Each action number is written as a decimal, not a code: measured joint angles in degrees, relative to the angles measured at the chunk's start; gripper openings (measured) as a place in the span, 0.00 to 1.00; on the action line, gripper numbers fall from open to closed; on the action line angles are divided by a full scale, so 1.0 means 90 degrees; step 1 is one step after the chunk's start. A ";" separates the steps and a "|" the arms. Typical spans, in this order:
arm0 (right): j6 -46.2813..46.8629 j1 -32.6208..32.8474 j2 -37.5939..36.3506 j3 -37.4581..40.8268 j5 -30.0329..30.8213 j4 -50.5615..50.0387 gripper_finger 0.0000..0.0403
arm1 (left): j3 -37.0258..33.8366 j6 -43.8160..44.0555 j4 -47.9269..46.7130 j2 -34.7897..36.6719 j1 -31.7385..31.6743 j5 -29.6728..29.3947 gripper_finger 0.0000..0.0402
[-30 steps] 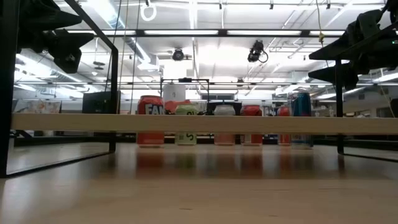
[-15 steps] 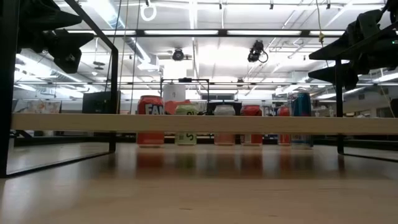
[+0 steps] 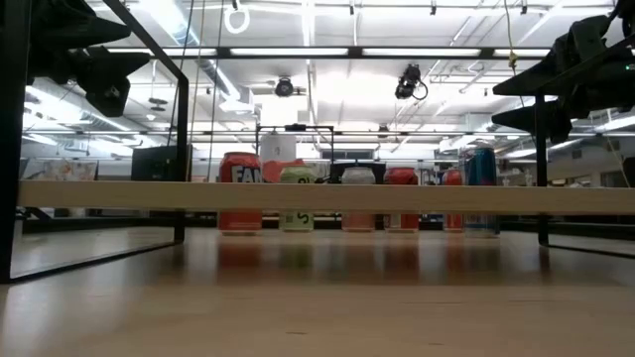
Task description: Place canned beverage on shelf
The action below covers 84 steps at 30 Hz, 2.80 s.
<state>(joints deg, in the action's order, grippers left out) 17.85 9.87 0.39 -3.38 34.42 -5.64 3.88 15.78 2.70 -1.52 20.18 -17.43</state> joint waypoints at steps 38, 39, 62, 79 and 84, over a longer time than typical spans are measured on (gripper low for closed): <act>0.0000 0.0000 0.0002 0.0000 -0.0001 0.0000 0.86 | -0.0002 -0.0001 -0.0002 0.0000 0.0001 0.0000 0.45; 0.0000 0.0001 -0.0001 0.0000 -0.0001 0.0000 0.86 | -0.0001 0.0001 0.0000 0.0000 0.0001 0.0000 0.45; 0.0000 0.0001 0.0002 -0.0001 -0.0001 0.0000 0.86 | -0.0001 -0.0001 -0.0002 -0.0001 0.0000 0.0000 0.45; 0.0000 0.0002 0.0002 -0.0001 0.0000 0.0001 0.86 | 0.0000 0.0001 0.0000 -0.0002 0.0001 0.0000 0.45; 0.0000 0.0000 0.0000 -0.0002 0.0001 0.0001 0.86 | -0.0002 0.0001 0.0275 -0.0002 -0.0014 -0.0073 0.45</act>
<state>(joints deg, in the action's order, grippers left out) 17.85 9.87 0.38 -3.40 34.44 -5.63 3.86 15.79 5.17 -1.54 20.05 -18.08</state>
